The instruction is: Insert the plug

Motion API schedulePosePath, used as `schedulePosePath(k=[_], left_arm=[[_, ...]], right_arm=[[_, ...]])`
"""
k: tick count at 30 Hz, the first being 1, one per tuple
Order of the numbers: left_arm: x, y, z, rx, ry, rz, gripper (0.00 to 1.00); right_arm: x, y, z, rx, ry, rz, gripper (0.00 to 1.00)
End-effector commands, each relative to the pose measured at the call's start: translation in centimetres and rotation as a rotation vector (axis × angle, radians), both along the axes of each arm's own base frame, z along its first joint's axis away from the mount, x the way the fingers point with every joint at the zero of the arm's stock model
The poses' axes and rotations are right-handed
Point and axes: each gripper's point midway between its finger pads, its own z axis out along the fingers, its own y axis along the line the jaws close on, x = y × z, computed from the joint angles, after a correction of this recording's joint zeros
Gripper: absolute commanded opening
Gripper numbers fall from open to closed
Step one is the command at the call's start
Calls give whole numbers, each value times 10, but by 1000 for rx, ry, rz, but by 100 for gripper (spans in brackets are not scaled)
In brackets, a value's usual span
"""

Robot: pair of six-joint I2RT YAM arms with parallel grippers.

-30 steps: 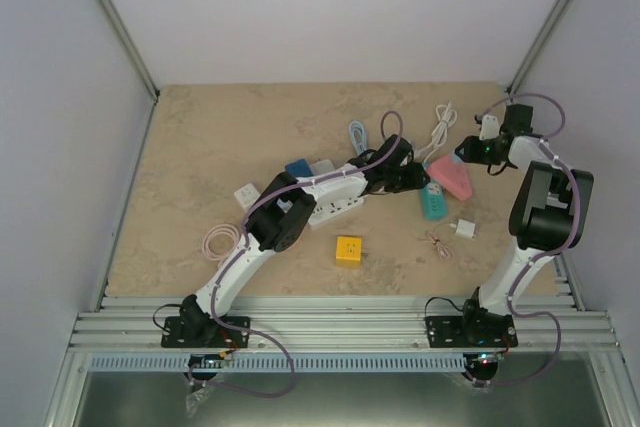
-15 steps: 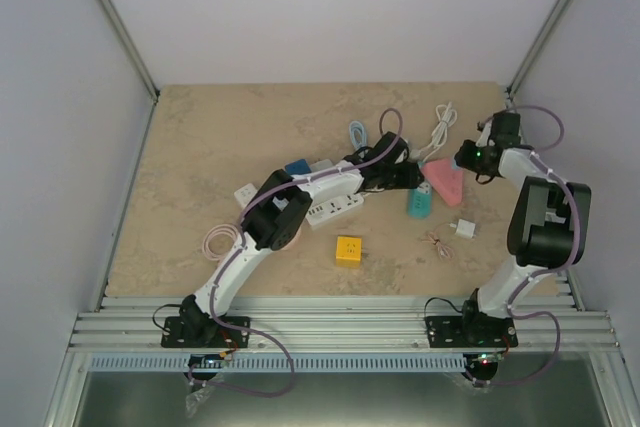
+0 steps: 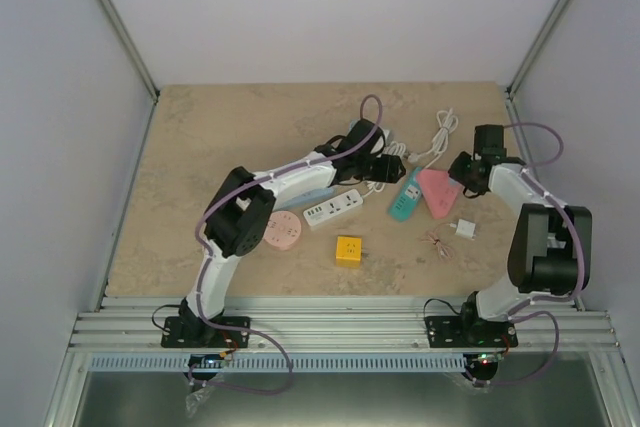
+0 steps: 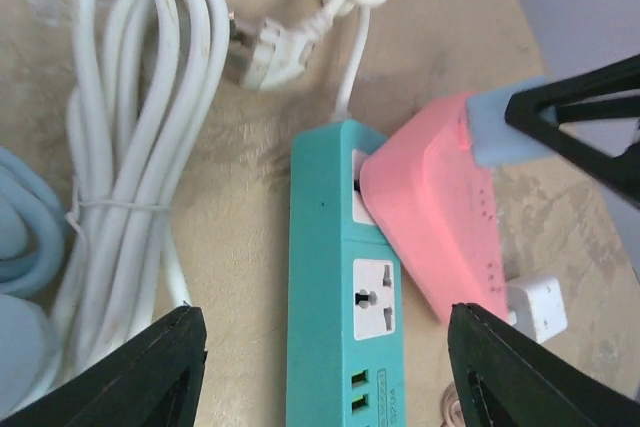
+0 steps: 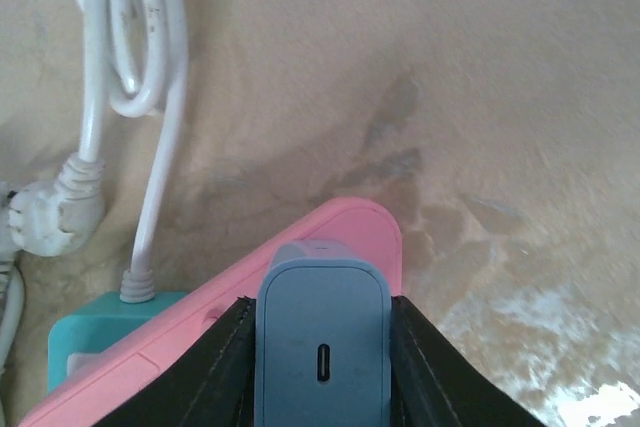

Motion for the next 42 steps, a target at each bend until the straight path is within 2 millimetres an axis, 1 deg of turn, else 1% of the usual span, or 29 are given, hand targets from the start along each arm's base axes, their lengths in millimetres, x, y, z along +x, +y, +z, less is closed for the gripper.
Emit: schedulePosePath(k=[1, 3, 6, 7, 10, 13, 16, 20, 22, 24, 25, 26, 29, 32, 36, 38, 41, 42], left_arm=[[5, 12, 31, -8, -74, 24, 69], [8, 18, 43, -5, -101, 51, 71], [11, 31, 62, 1, -141, 96, 73], [11, 37, 72, -1, -159, 112, 74], [9, 58, 86, 20, -197, 170, 77], [3, 82, 95, 37, -218, 233, 84], [-5, 112, 98, 59, -236, 304, 89], [-22, 153, 102, 70, -257, 384, 95], [-33, 168, 100, 52, -258, 398, 99], [-47, 171, 98, -21, -211, 357, 99], [-52, 172, 98, -54, -192, 339, 99], [-57, 175, 93, -66, -171, 330, 99], [-64, 185, 85, -42, -161, 337, 99], [-68, 193, 79, -29, -161, 345, 100], [-70, 200, 75, -34, -158, 375, 99], [-69, 207, 71, -26, -147, 412, 99], [-64, 222, 67, -5, -133, 494, 99], [-62, 227, 67, -4, -133, 519, 99]], right_arm=[[-14, -14, 13, -76, 37, -47, 39], [-9, -16, 31, -105, 0, -20, 50], [-4, -12, 57, -117, -66, 29, 66], [-4, -10, 64, -118, -84, 49, 72], [-9, -9, 77, -139, -109, 80, 80], [-23, -16, 82, -170, -122, 46, 80], [-40, -21, 84, -187, -132, 11, 75], [-67, -30, 86, -216, -137, -44, 71], [-78, -26, 79, -188, -144, -49, 71], [-87, -16, 70, -143, -151, -25, 71], [-89, -10, 67, -118, -155, -3, 71], [-92, -3, 64, -92, -156, 29, 71], [-96, 16, 58, -50, -143, 99, 71], [-99, 51, 56, -32, -136, 204, 72], [-103, 109, 49, 12, -111, 352, 74], [-108, 144, 43, 26, -87, 445, 76], [-118, 192, 37, -39, -41, 567, 79], [-126, 212, 36, -64, -28, 619, 81]])
